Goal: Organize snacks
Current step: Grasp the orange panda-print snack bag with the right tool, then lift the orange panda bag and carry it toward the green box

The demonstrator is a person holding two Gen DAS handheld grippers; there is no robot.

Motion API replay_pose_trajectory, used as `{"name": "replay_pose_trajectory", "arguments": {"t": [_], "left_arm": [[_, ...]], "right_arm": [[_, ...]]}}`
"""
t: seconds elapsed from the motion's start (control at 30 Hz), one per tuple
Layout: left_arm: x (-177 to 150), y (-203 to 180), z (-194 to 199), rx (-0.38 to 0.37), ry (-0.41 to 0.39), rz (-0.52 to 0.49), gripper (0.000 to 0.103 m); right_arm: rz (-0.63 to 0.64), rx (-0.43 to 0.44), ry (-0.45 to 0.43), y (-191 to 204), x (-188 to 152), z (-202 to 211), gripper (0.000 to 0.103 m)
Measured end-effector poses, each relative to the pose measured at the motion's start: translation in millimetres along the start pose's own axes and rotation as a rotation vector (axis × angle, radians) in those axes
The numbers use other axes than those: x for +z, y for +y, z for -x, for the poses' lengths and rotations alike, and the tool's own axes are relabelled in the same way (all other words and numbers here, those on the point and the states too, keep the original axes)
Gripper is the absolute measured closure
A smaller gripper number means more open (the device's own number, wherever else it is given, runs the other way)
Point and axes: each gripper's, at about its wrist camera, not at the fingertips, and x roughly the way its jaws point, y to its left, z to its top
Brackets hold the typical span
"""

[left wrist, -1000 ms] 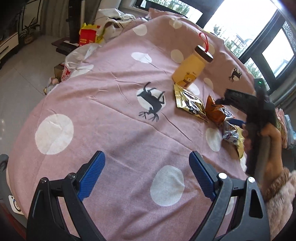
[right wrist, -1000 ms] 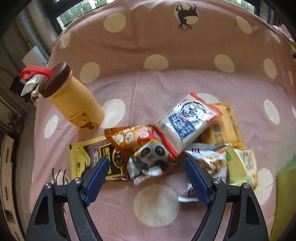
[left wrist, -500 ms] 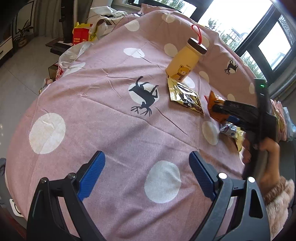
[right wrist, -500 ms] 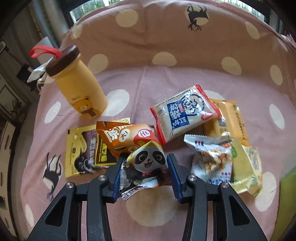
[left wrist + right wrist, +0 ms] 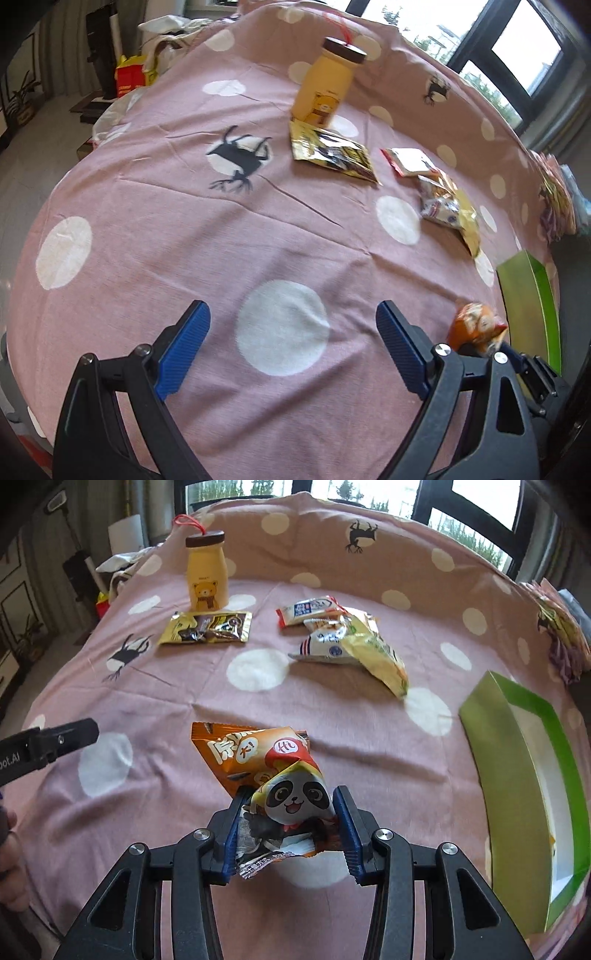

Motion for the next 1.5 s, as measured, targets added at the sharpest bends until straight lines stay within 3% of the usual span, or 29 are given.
{"name": "replay_pose_trajectory", "arguments": {"t": [0.13,0.2,0.33,0.47,0.67,0.87,1.0,1.1,1.13,1.2,1.27,1.3,1.4,1.5], "left_arm": [[-8,-17,0,-0.017,0.008,-0.051,0.012],[-11,-21,-1,-0.067,0.035,-0.037,0.012],[-19,-38,2,-0.173,0.067,-0.054,0.012],[-30,-60,5,-0.202,0.067,-0.116,0.012],[-48,-94,-1,-0.307,0.102,-0.207,0.012],[-53,-106,-16,-0.336,0.127,-0.232,0.012],[-51,-104,-24,-0.376,0.146,-0.202,0.013],[-51,-106,-30,-0.381,0.149,-0.210,0.024],[-53,-106,-32,-0.381,0.151,-0.214,0.029],[-55,-107,-39,-0.396,0.176,-0.195,0.049],[-58,-109,-40,-0.413,0.182,-0.190,0.054],[-60,-111,-36,-0.417,0.159,-0.207,0.064],[-61,-120,-21,-0.406,0.088,-0.272,0.073],[-60,-127,-9,-0.406,0.033,-0.314,0.074]], "right_arm": [[-0.030,0.066,0.030,-13,-14,-5,0.051],[-0.056,0.100,0.036,-18,-16,-2,0.038],[-0.147,0.210,-0.048,-40,-14,20,0.024],[-0.243,0.356,-0.093,-65,-13,32,0.024],[-0.328,0.471,-0.078,-82,-13,16,0.024],[-0.323,0.510,-0.050,-81,-12,0,0.024],[-0.335,0.555,-0.013,-77,-11,-15,0.039],[-0.340,0.590,0.031,-73,-13,-26,0.051],[-0.342,0.595,0.048,-71,-14,-29,0.052],[-0.355,0.622,0.063,-71,-17,-33,0.054],[-0.355,0.624,0.077,-68,-19,-34,0.055],[-0.350,0.611,0.073,-68,-20,-33,0.055],[-0.334,0.597,0.056,-66,-20,-27,0.057],[-0.324,0.592,0.026,-67,-18,-17,0.057]]}}
